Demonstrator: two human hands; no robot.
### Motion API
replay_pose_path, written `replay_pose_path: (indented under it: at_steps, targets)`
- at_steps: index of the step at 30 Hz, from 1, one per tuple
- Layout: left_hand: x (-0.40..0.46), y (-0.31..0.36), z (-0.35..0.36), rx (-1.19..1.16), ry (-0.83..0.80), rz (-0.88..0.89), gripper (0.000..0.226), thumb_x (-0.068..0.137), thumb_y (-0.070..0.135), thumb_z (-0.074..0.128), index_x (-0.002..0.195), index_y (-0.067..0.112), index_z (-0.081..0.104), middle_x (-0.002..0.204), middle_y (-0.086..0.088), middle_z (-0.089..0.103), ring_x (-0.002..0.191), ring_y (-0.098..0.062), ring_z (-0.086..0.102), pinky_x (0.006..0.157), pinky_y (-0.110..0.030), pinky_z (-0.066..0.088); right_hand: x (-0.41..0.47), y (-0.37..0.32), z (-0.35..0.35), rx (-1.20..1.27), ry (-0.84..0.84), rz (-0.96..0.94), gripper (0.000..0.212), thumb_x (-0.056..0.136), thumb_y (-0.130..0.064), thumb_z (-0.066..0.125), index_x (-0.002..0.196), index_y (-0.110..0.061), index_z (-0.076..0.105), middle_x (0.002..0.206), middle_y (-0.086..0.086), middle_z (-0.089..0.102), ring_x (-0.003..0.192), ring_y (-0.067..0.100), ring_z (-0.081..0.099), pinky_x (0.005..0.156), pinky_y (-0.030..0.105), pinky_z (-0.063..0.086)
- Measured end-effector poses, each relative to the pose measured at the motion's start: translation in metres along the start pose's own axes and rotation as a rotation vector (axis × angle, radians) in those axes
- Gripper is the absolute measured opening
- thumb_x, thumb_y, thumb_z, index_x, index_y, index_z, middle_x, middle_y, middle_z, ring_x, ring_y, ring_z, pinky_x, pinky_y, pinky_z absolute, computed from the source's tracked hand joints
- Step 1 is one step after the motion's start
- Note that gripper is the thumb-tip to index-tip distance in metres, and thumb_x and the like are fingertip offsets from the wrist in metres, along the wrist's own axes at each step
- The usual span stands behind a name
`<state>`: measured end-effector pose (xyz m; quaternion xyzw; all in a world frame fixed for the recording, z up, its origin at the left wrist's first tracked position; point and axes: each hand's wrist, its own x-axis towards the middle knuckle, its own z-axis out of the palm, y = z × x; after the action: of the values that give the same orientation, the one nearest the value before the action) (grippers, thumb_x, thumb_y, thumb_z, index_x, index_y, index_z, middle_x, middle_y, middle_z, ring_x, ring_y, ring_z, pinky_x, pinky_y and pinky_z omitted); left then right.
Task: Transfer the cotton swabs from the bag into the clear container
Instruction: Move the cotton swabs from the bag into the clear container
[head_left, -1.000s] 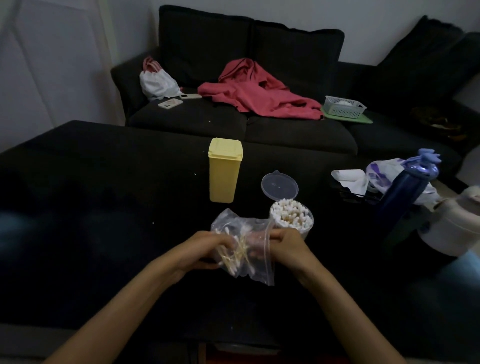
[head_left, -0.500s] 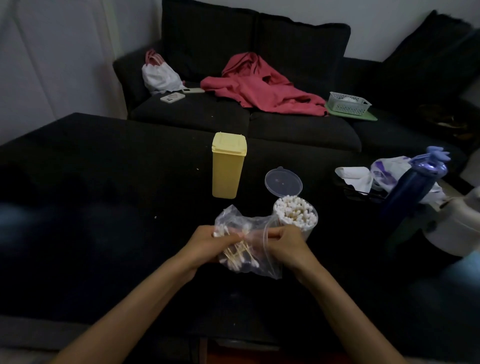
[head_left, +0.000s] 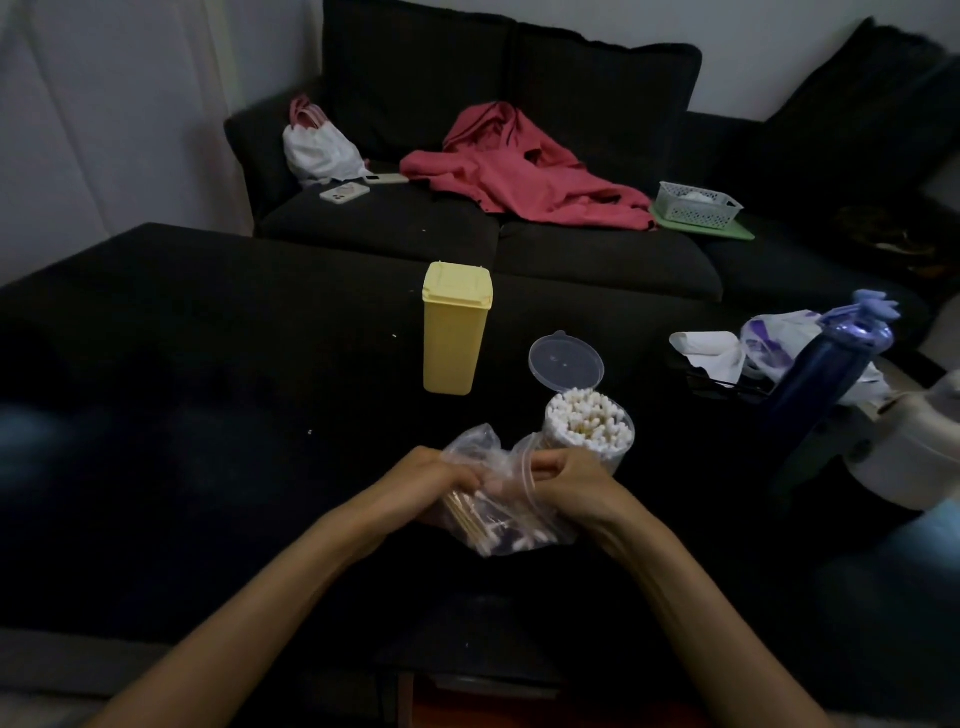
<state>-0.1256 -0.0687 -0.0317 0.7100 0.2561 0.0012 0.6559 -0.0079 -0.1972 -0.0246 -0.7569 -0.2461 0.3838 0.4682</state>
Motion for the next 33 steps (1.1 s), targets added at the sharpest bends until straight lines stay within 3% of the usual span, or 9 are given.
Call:
replay_pose_path:
  at_steps: [3,7,10,13,18,22,26,29,33]
  targets:
    - [-0.004,-0.001,0.003,-0.077,0.011,-0.031,0.016,0.09,0.017,0.056,0.093,0.013,0.071,0.081,-0.004,0.073,0.069,-0.011,0.071,0.058,-0.021,0.054,0.001,0.0,-0.005,-0.07,-0.054,0.032,0.023,0.071,-0.011,0.08,0.093,-0.007,0.073,0.084,0.009,0.074,0.072,0.012,0.07,0.072,0.022,0.058]
    - [-0.004,-0.003,0.006,-0.151,0.06,-0.068,0.019,0.092,0.025,0.053,0.101,0.013,0.065,0.086,-0.008,0.073,0.078,-0.018,0.071,0.064,-0.027,0.057,0.001,0.001,-0.001,-0.206,0.05,-0.041,0.021,0.078,0.001,0.068,0.099,-0.001,0.069,0.067,-0.002,0.064,0.048,-0.006,0.059,0.053,0.006,0.047]
    - [-0.005,-0.001,0.007,-0.142,0.068,-0.047,0.023,0.092,0.035,0.054,0.105,0.02,0.064,0.095,-0.009,0.072,0.083,-0.018,0.071,0.063,-0.025,0.056,-0.001,0.005,0.011,-0.312,0.178,-0.206,0.017,0.073,-0.001,0.073,0.088,-0.011,0.069,0.065,-0.003,0.065,0.056,0.001,0.061,0.062,0.017,0.054]
    - [-0.007,-0.003,0.007,-0.13,0.106,0.039,0.01,0.087,0.033,0.062,0.092,0.026,0.069,0.079,0.002,0.075,0.072,-0.007,0.071,0.055,-0.015,0.052,-0.001,0.005,0.015,-0.326,0.147,-0.256,0.023,0.072,-0.002,0.074,0.091,-0.012,0.067,0.077,0.006,0.073,0.069,0.011,0.067,0.075,0.029,0.058]
    - [-0.003,-0.006,-0.001,-0.107,0.182,0.013,0.007,0.088,0.019,0.063,0.084,0.018,0.067,0.078,-0.002,0.072,0.063,-0.004,0.069,0.055,-0.013,0.052,-0.003,0.001,-0.008,-0.277,-0.116,-0.11,0.038,0.081,-0.011,0.07,0.118,-0.012,0.061,0.093,0.003,0.072,0.083,0.008,0.069,0.075,0.016,0.055]
    - [0.0,-0.008,0.0,-0.159,0.174,-0.024,0.005,0.09,0.016,0.061,0.092,0.015,0.065,0.082,-0.004,0.07,0.071,-0.01,0.067,0.058,-0.016,0.054,-0.005,0.003,-0.021,-0.208,-0.022,-0.143,0.02,0.09,-0.016,0.06,0.106,-0.008,0.069,0.094,0.008,0.073,0.079,0.01,0.068,0.068,0.013,0.054]
    - [0.004,-0.011,0.003,-0.267,0.167,-0.072,0.007,0.09,0.018,0.06,0.093,0.013,0.065,0.087,-0.008,0.071,0.075,-0.015,0.068,0.062,-0.021,0.057,-0.007,0.002,-0.02,-0.18,-0.015,-0.124,0.029,0.094,-0.03,0.052,0.103,-0.009,0.069,0.094,0.006,0.07,0.081,0.012,0.064,0.066,0.012,0.053]
    - [0.007,-0.014,0.002,-0.35,0.18,-0.12,0.02,0.089,0.021,0.062,0.104,0.008,0.065,0.097,-0.013,0.071,0.083,-0.02,0.069,0.068,-0.026,0.058,-0.006,0.004,-0.013,-0.242,-0.037,-0.142,0.039,0.096,-0.039,0.043,0.101,-0.01,0.068,0.084,0.007,0.066,0.079,0.013,0.062,0.074,0.023,0.05]
    - [0.011,-0.019,0.001,-0.463,0.208,-0.153,0.03,0.088,0.021,0.064,0.114,0.006,0.063,0.105,-0.015,0.07,0.094,-0.023,0.067,0.078,-0.032,0.056,-0.004,0.004,-0.004,-0.293,-0.006,-0.232,0.021,0.096,-0.026,0.051,0.112,-0.019,0.062,0.097,0.004,0.066,0.086,0.013,0.065,0.075,0.021,0.052]
